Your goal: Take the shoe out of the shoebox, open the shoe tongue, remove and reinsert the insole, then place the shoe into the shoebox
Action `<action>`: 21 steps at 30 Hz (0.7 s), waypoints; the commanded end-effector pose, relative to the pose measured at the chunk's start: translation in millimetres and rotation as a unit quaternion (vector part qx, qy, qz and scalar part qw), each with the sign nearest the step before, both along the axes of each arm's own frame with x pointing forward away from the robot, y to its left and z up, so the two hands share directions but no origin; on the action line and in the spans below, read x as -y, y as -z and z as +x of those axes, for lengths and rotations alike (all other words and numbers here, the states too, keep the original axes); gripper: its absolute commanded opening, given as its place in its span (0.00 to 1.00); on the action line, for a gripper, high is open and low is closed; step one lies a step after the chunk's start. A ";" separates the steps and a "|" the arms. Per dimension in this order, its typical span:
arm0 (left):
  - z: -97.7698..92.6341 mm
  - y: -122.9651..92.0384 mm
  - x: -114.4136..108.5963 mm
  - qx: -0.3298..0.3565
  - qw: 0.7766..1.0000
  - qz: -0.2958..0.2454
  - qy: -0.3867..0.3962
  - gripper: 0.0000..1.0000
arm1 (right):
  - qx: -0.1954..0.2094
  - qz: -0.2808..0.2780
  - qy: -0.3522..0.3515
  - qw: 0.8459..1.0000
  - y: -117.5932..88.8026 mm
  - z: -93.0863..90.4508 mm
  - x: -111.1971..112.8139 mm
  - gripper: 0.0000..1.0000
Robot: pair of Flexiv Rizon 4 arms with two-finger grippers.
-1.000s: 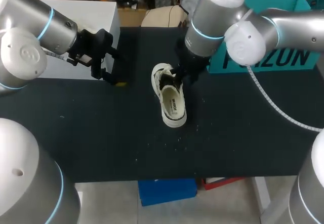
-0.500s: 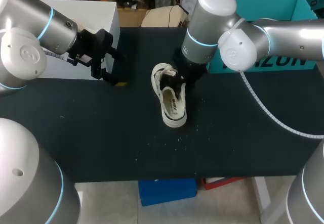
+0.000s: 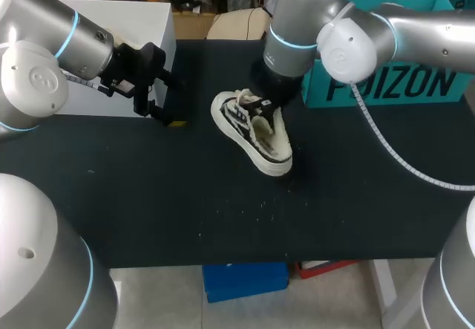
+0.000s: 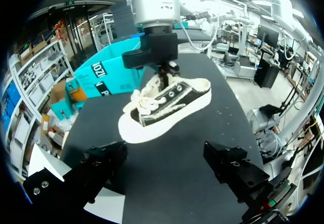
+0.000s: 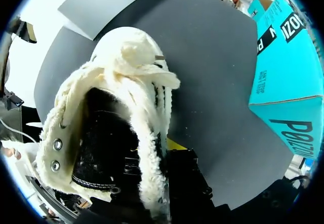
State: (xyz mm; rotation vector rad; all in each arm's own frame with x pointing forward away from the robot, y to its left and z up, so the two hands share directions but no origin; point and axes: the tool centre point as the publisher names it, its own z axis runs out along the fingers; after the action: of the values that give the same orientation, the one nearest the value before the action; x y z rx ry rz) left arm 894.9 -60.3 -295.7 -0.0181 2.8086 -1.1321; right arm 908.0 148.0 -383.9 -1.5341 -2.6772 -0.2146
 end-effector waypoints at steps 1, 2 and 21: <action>-0.2 1.7 1.0 0.001 1.000 0.000 -0.001 1.00 | 0.016 -0.002 -0.028 0.999 -80.9 -10.7 31.3 0.00; -0.2 1.7 1.0 0.001 1.000 0.000 -0.001 1.00 | 0.015 -0.008 -0.046 0.999 -90.0 -9.8 37.5 0.00; -0.2 1.7 1.0 0.001 1.000 0.000 -0.001 1.00 | -0.027 -0.085 -0.537 0.839 -246.1 49.1 115.2 0.00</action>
State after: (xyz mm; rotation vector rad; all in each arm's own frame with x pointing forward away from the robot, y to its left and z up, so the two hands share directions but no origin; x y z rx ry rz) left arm 894.9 -60.4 -295.7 -0.0180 2.8085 -1.1322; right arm 950.8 32.9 -190.6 -0.5919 -3.0771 -0.1030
